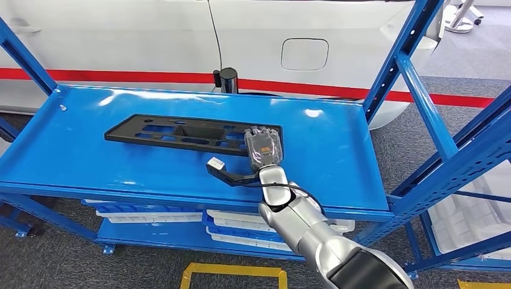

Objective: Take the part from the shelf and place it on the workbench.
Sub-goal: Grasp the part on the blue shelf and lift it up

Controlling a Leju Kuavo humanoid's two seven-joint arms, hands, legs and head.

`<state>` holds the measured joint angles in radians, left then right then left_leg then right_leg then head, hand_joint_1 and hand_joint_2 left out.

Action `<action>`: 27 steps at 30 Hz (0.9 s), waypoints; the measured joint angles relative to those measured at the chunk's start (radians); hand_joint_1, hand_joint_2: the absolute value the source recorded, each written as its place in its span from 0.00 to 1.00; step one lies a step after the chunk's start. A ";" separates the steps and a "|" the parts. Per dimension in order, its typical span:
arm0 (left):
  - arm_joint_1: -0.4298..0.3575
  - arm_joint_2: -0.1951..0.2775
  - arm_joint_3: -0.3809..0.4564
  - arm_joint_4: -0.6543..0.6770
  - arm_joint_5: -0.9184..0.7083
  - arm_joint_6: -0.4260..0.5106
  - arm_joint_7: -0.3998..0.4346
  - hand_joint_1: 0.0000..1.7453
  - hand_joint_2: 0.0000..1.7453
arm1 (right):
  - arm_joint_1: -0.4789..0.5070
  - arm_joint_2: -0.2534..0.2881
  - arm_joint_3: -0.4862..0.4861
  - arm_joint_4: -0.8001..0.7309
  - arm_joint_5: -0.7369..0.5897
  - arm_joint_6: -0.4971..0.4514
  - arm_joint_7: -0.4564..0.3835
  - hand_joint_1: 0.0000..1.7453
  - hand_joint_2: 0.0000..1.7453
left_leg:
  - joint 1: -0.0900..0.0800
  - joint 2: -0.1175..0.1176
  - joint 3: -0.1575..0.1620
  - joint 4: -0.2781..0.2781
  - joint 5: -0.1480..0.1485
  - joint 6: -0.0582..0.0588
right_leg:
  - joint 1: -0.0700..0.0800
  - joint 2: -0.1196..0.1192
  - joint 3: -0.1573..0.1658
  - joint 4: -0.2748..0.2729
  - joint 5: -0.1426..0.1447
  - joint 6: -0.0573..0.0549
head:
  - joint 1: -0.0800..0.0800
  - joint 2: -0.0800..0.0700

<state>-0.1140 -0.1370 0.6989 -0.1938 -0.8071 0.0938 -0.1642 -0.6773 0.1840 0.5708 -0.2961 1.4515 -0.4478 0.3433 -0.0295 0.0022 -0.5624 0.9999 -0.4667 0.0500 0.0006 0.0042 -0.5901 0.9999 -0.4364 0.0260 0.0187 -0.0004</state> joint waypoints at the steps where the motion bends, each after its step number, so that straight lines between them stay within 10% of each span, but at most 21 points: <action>1: 0.000 0.000 0.000 0.000 0.000 0.000 0.000 0.00 0.00 | 0.000 0.000 -0.002 0.000 0.000 -0.004 -0.002 1.00 1.00 | 0.000 0.000 0.000 0.000 0.000 0.000 | 0.000 0.000 0.000 0.000 0.000 0.000 | 0.000 0.000; 3: 0.000 0.000 0.000 0.000 0.000 -0.001 -0.005 0.00 0.00 | -0.001 0.000 -0.011 0.000 -0.004 -0.021 -0.013 1.00 1.00 | 0.000 0.000 0.000 0.000 0.000 0.000 | 0.000 0.000 0.000 0.000 0.000 0.000 | 0.000 0.000; 7: 0.000 0.000 0.001 0.000 -0.003 -0.002 -0.018 0.00 1.00 | -0.001 0.005 -0.055 0.000 -0.056 -0.078 -0.080 1.00 1.00 | 0.000 0.000 0.000 0.000 0.000 0.000 | 0.000 0.000 0.000 0.000 0.000 0.000 | 0.000 0.000; 27: 0.004 0.002 0.018 0.000 -0.015 0.007 -0.068 0.00 1.00 | 0.010 0.069 -0.254 -0.211 -0.330 -0.197 -0.467 1.00 1.00 | 0.000 0.000 -0.002 0.000 0.000 0.000 | 0.000 0.000 -0.002 0.000 0.000 0.000 | 0.000 0.000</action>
<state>-0.1097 -0.1349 0.7169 -0.1938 -0.8219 0.1012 -0.2318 -0.6675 0.2534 0.3168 -0.5067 1.1215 -0.6451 -0.1232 -0.0295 0.0021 -0.5642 0.9999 -0.4666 0.0499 0.0005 0.0040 -0.5918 1.0002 -0.4364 0.0260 0.0187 -0.0004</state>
